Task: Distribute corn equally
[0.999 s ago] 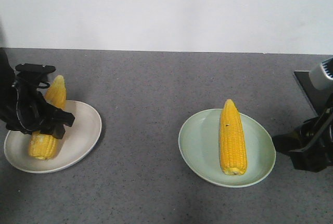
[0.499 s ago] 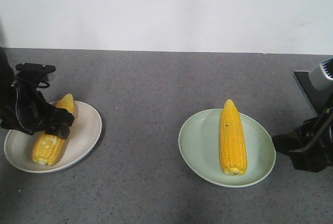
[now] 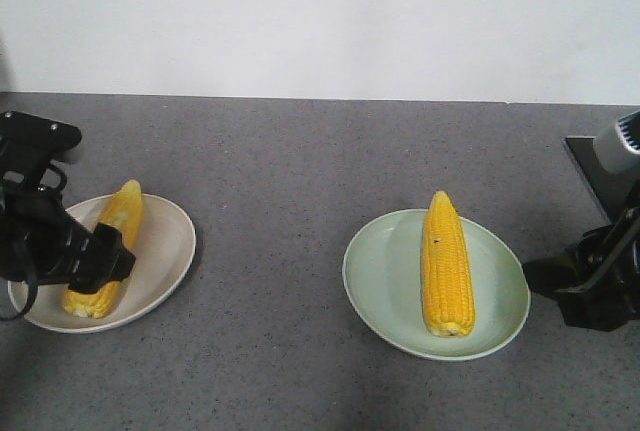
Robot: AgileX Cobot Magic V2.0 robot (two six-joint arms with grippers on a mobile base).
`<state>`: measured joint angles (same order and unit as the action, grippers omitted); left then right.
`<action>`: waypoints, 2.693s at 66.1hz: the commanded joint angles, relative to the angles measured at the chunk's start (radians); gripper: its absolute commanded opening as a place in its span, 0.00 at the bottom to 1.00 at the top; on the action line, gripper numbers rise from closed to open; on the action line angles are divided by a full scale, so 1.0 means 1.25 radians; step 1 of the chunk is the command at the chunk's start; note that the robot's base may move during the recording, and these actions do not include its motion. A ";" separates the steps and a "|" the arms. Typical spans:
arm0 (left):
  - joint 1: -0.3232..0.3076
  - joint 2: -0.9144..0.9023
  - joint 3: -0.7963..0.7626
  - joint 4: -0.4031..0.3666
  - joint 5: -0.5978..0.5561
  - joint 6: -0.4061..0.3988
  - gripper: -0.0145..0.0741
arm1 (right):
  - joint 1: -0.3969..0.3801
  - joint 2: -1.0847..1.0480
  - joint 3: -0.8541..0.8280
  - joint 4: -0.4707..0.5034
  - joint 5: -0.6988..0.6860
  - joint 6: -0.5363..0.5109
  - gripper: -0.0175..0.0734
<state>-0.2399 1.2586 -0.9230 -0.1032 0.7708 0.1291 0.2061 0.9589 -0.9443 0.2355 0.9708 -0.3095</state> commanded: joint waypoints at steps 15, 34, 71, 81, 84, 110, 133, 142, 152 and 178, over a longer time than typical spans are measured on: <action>-0.076 -0.224 0.065 -0.023 -0.082 0.002 0.79 | -0.002 -0.009 -0.019 0.007 -0.036 -0.005 0.70; -0.083 -0.350 0.076 -0.038 -0.067 0.002 0.79 | -0.002 -0.009 -0.019 0.009 -0.042 -0.005 0.70; -0.083 -0.384 0.076 -0.080 -0.059 -0.007 0.45 | -0.002 -0.009 -0.019 0.007 -0.040 -0.008 0.28; -0.083 -0.384 0.076 -0.080 -0.059 -0.007 0.24 | -0.002 -0.009 -0.019 0.008 -0.040 -0.008 0.18; -0.083 -0.384 0.076 -0.080 -0.059 -0.007 0.18 | -0.002 -0.009 -0.019 0.008 -0.040 -0.008 0.18; -0.083 -0.384 0.076 -0.079 -0.047 -0.007 0.15 | -0.002 -0.009 -0.019 0.008 -0.040 -0.007 0.18; -0.082 -0.388 0.076 -0.039 -0.047 -0.006 0.15 | -0.002 -0.009 -0.019 0.008 -0.040 -0.008 0.18; -0.081 -0.448 0.147 0.044 -0.128 -0.006 0.15 | -0.002 -0.009 -0.019 0.008 -0.036 -0.008 0.18; -0.030 -0.564 0.324 0.031 -0.330 -0.006 0.15 | -0.002 -0.009 -0.019 0.008 -0.036 -0.008 0.18; 0.118 -0.903 0.668 -0.003 -0.574 -0.045 0.15 | -0.002 -0.009 -0.019 0.008 -0.036 -0.008 0.18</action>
<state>-0.1090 0.1929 -0.1172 -0.0996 0.1824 0.1153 0.2061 0.9589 -0.9443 0.2364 0.9711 -0.3132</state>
